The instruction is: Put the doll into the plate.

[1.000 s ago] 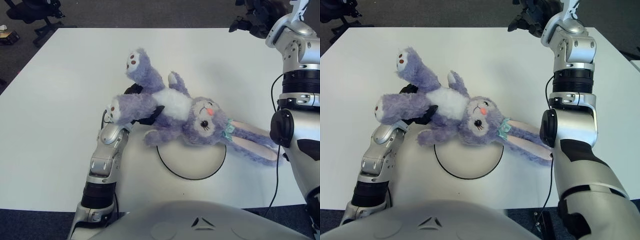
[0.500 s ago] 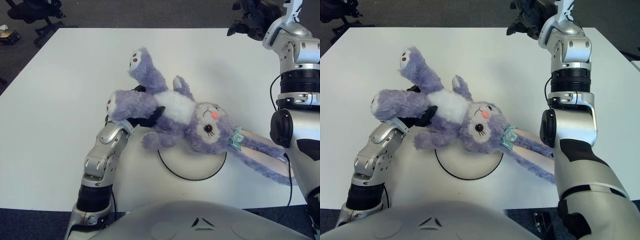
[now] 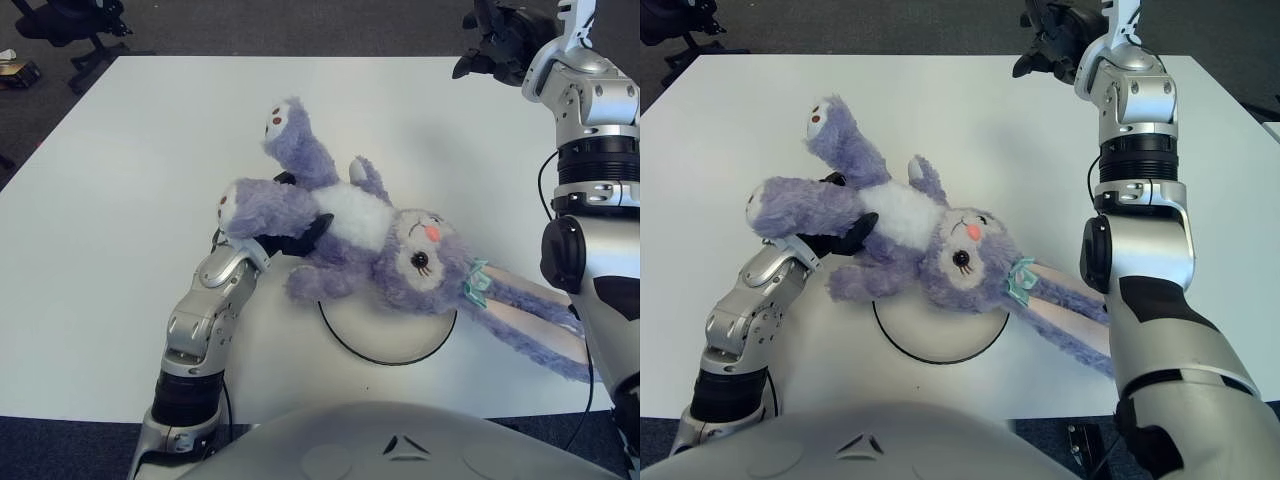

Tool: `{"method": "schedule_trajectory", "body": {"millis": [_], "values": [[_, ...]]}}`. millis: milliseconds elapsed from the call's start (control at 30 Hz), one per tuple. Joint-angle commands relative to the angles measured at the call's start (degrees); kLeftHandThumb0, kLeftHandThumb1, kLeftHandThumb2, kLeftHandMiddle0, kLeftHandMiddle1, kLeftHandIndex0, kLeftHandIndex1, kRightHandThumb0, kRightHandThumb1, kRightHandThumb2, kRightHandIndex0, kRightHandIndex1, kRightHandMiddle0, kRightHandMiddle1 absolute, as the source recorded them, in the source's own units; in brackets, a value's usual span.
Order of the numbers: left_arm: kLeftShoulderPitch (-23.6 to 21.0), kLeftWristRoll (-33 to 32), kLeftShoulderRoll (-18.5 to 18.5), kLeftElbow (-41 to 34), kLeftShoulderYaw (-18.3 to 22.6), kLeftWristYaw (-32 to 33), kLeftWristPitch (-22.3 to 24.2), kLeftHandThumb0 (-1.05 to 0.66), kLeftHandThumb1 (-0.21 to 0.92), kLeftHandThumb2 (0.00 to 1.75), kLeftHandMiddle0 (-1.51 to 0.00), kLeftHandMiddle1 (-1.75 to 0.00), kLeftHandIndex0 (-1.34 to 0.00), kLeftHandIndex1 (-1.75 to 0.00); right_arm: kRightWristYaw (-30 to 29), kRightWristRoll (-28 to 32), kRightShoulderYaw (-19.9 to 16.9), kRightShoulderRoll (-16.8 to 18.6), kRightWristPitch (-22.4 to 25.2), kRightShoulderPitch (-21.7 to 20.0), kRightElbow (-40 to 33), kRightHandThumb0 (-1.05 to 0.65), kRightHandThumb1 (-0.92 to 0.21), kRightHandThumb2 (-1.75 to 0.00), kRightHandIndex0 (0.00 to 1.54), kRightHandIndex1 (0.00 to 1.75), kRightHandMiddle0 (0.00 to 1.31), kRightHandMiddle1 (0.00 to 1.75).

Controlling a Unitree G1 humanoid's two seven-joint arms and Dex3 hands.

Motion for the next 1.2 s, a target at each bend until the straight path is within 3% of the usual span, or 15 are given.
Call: {"method": "schedule_trajectory", "body": {"millis": [0, 467, 667, 967, 1000, 1033, 1167], "values": [[0.02, -0.21, -0.05, -0.78, -0.64, 0.00, 0.18, 0.12, 0.50, 0.74, -0.88, -1.75, -0.66, -1.75, 0.15, -0.47, 0.09, -0.24, -0.95, -1.09, 0.48, -0.35, -0.92, -0.52, 0.78, 0.86, 0.20, 1.75], [0.22, 0.19, 0.41, -0.06, -2.03, -1.14, -1.55, 0.10, 0.51, 0.72, -0.87, -1.75, -0.66, -1.75, -0.05, -0.93, 0.02, 0.00, -0.89, -0.77, 0.14, -0.35, -0.92, -0.52, 0.78, 0.87, 0.20, 1.74], [0.60, 1.97, 0.79, 1.51, -3.62, -2.45, -5.07, 0.05, 0.64, 0.46, -0.77, -1.75, -0.61, -1.75, -0.28, -1.04, 0.01, 0.07, -0.61, -0.40, -0.41, -0.35, -0.92, -0.45, 0.77, 0.89, 0.27, 1.67], [0.73, 2.57, 1.66, 1.82, -4.14, -3.09, -5.98, 0.03, 0.69, 0.36, -0.74, -1.75, -0.59, -1.75, -0.35, -1.07, 0.00, 0.08, -0.59, -0.33, -0.49, -0.35, -0.92, -0.44, 0.76, 0.89, 0.28, 1.66], [0.79, 2.95, 2.34, 1.68, -4.38, -3.52, -5.94, 0.10, 0.72, 0.36, -0.70, -1.68, -0.55, -1.75, -0.38, -1.08, 0.00, 0.08, -0.58, -0.25, -0.58, -0.35, -0.92, -0.44, 0.76, 0.89, 0.28, 1.66], [0.84, 3.05, 2.84, 1.48, -4.51, -3.91, -5.70, 0.06, 0.72, 0.44, -0.62, -1.55, -0.56, -1.64, -0.39, -1.08, 0.00, 0.06, -0.57, -0.20, -0.64, -0.35, -0.92, -0.44, 0.76, 0.89, 0.28, 1.66], [0.84, 2.08, 3.49, 1.13, -4.48, -4.77, -4.77, 0.01, 0.74, 0.47, -0.51, -1.39, -0.61, -1.43, -0.38, -1.07, 0.00, 0.05, -0.48, -0.14, -0.79, -0.35, -0.92, -0.44, 0.76, 0.89, 0.28, 1.65]]}}
